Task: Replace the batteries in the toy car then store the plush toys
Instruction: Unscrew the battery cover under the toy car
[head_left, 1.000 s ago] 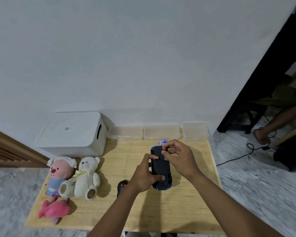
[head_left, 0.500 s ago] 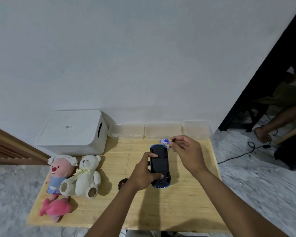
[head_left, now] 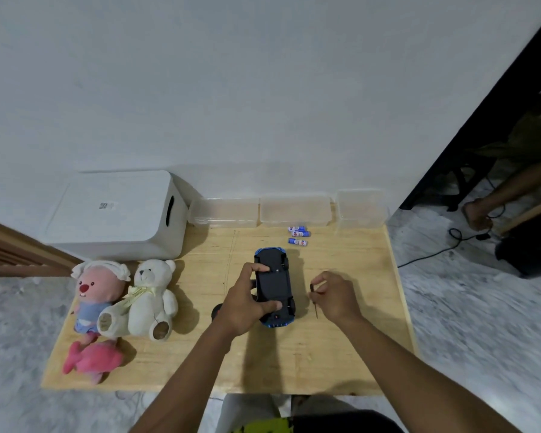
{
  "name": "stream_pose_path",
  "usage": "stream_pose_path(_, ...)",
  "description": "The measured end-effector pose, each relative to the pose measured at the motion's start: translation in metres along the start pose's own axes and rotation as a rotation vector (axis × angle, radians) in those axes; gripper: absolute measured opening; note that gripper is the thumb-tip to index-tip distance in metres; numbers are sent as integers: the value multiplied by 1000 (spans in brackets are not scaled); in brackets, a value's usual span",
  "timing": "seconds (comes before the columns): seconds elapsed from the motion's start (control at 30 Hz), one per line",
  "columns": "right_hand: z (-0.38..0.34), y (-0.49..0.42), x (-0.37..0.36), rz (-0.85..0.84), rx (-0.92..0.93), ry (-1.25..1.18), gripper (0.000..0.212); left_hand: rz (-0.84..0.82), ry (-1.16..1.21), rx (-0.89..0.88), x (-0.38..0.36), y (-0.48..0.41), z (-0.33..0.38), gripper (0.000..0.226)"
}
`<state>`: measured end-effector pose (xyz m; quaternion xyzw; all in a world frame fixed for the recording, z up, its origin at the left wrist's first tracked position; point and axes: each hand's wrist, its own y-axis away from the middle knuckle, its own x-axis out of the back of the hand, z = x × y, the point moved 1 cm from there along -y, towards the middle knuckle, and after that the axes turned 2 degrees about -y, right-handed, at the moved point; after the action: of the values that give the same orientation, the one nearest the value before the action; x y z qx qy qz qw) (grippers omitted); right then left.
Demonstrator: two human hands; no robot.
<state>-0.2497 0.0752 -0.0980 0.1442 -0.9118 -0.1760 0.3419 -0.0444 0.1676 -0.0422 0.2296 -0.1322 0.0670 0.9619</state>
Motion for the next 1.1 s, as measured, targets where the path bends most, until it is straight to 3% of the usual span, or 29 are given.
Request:
stream_pose_path(0.13, -8, 10, 6, 51, 44, -31, 23, -30, 4, 6, 1, 0, -2, 68)
stream_pose_path(0.23, -29, 24, 17, 108, 220, -126, 16, -46, -2, 15, 2, -2, -3, 68)
stream_pose_path(0.37, -48, 35, 22, -137, 447, 39, 33, -47, -16, -4, 0, -3, 0, 69)
stream_pose_path(0.63, -51, 38, 12, -124, 430, 53, 41, -70, -28, -26, -3, 1, 4, 68)
stream_pose_path(0.83, -54, 37, 16, -124, 482, 69, 52, -81, -10, -37, -4, 2, 7, 84)
stream_pose_path(1.1, -50, 35, 15, -117, 551, 161, 60, -103, -14, -47, -9, 4, 9, 87)
